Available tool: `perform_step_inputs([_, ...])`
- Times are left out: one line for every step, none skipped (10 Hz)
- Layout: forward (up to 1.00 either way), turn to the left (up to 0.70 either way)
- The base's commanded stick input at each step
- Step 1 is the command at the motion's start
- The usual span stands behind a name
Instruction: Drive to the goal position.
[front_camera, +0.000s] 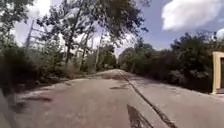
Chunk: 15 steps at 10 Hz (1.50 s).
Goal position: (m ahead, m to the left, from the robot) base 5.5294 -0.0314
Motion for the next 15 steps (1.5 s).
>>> perform_step_inputs([0.5, 0.0])
perform_step_inputs([0.5, 0.0])
perform_step_inputs([0.5, 0.0])
perform_step_inputs([0.5, 0.0])
perform_step_inputs([0.5, 0.0])
perform_step_inputs([0.5, 0.0])
perform_step_inputs([0.5, 0.0])
perform_step_inputs([0.5, 0.0])
perform_step_inputs([0.5, 0.0])
perform_step_inputs([0.5, 0.0])
perform_step_inputs([0.5, 0.0])
perform_step_inputs([0.5, 0.0])
perform_step_inputs([0.5, 0.0])
perform_step_inputs([0.5, 0.0])
perform_step_inputs([0.5, 0.0])
